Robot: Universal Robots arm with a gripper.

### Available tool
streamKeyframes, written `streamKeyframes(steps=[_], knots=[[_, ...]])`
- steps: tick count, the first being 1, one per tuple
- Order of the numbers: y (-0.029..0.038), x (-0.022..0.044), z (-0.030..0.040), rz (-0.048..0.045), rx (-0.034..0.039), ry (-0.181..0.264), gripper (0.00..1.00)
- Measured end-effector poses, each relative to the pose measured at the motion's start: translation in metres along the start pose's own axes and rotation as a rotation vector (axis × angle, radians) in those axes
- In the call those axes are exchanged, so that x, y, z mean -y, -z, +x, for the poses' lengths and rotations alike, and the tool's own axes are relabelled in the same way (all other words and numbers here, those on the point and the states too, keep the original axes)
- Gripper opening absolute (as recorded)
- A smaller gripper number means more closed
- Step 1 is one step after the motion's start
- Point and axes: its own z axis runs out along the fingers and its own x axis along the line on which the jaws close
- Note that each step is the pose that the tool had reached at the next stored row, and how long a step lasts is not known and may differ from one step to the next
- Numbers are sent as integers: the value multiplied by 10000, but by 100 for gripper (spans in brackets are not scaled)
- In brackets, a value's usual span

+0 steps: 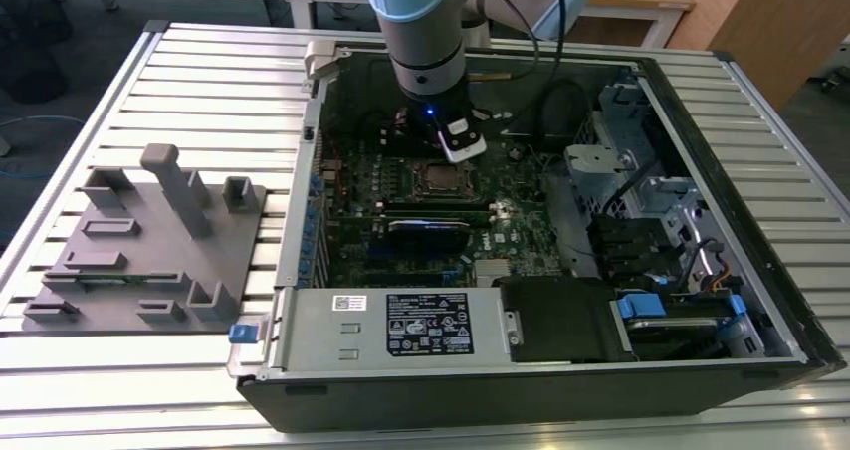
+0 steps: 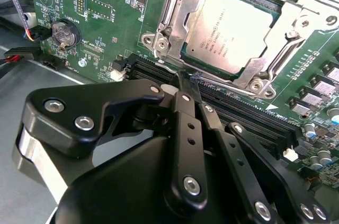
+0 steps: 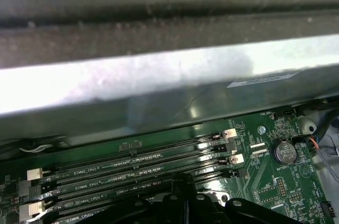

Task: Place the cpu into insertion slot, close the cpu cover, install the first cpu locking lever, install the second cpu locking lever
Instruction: 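Install the first cpu locking lever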

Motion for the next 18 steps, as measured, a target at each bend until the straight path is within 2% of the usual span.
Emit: streamKeyframes(steps=[18], knots=[[-8,-1,-15,1,0,0,10]])
